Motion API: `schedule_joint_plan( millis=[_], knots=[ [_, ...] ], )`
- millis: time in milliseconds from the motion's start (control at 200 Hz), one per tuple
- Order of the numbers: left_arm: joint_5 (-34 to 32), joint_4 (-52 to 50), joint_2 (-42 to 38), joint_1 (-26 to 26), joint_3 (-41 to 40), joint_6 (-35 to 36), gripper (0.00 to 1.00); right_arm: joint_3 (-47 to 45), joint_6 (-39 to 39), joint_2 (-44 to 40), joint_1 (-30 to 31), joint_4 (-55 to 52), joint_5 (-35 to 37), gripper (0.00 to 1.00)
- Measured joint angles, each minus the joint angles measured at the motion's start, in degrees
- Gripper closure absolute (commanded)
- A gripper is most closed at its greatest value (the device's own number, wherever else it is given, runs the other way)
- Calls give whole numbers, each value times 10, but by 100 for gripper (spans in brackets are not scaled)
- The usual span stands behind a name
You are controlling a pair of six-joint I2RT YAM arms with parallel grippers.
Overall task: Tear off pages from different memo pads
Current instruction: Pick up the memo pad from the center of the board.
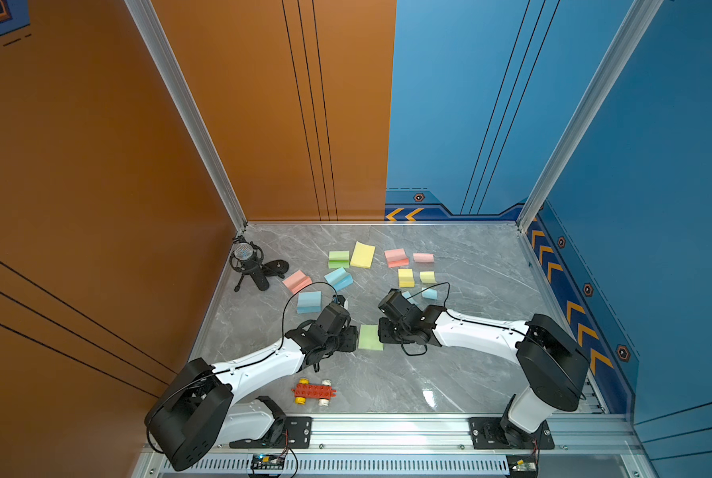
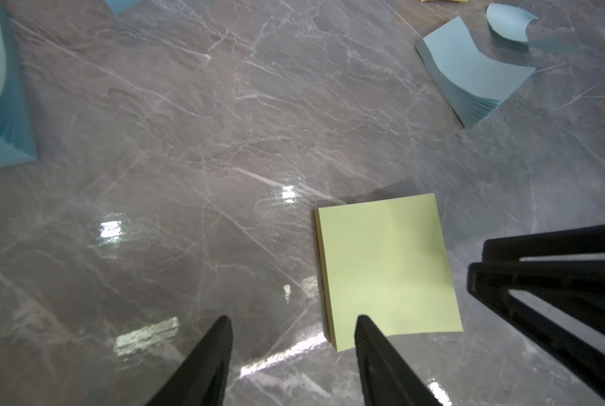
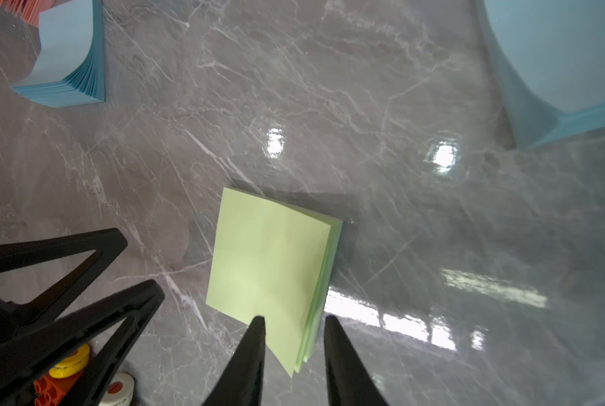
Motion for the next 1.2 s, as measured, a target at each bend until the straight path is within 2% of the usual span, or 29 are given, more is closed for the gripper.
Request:
schedule_joint_plan(
  millis=[1201],
  knots=[
    [-7, 0, -14, 7, -7, 11, 40, 8, 16, 23, 13, 16, 3, 67]
  ],
)
